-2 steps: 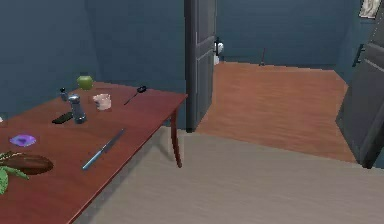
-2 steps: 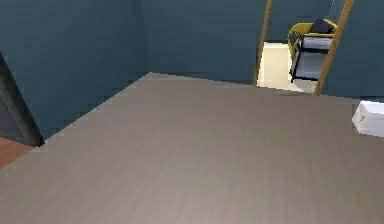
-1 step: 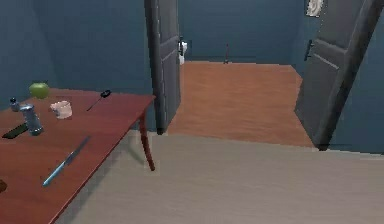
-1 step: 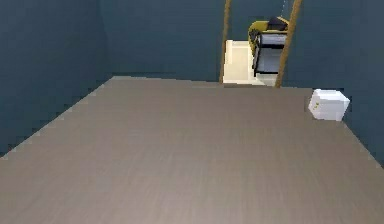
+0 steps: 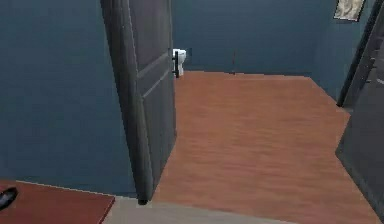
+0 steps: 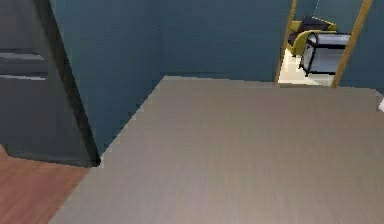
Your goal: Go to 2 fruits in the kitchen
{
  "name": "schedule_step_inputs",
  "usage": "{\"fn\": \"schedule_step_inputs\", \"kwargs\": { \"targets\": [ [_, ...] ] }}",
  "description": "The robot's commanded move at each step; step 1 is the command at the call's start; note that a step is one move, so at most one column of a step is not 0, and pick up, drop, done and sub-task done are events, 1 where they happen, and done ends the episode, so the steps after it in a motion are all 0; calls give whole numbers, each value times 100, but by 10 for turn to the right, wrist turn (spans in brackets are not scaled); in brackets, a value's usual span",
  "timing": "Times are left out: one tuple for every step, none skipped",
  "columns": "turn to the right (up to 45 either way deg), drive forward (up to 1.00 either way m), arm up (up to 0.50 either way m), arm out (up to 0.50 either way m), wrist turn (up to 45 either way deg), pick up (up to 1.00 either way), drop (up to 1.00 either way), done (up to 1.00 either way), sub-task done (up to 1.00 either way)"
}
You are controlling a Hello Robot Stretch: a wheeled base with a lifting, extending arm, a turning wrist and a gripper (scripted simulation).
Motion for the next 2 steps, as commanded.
{"fn": "schedule_step_inputs", "kwargs": {
  "targets": [
    [0, 80, 0, 0, 0, 0, 0, 0, 0],
    [-450, 0, 0, 0, 0, 0, 0, 0, 0]
  ]
}}
